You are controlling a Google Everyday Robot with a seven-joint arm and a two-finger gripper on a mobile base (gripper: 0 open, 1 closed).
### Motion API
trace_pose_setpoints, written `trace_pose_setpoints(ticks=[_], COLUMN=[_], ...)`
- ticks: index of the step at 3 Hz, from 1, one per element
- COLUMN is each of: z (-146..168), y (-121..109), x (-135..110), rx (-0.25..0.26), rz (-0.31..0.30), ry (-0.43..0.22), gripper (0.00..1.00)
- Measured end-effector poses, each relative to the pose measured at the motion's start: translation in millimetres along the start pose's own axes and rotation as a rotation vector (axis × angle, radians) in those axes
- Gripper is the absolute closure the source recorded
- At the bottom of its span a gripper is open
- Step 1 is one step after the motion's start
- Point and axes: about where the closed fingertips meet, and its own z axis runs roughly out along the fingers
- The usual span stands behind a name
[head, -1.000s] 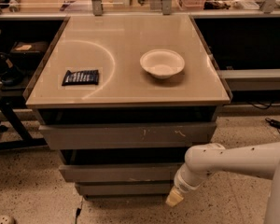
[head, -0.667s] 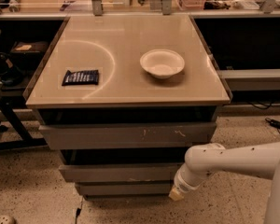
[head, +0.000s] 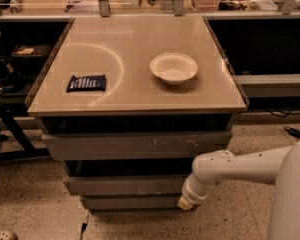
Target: Close middle drawer
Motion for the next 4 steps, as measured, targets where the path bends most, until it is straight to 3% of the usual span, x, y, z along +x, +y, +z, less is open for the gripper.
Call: trace_pose_setpoints(ticks=[3,4], z=[0.5,0.5], y=[-37.9,-38.0], x=[-42.8,-43.1], rx=[0.077,0.077], rz=[-0.059,-0.060], ry=[0.012,0.012], gripper=[1.00,0.81])
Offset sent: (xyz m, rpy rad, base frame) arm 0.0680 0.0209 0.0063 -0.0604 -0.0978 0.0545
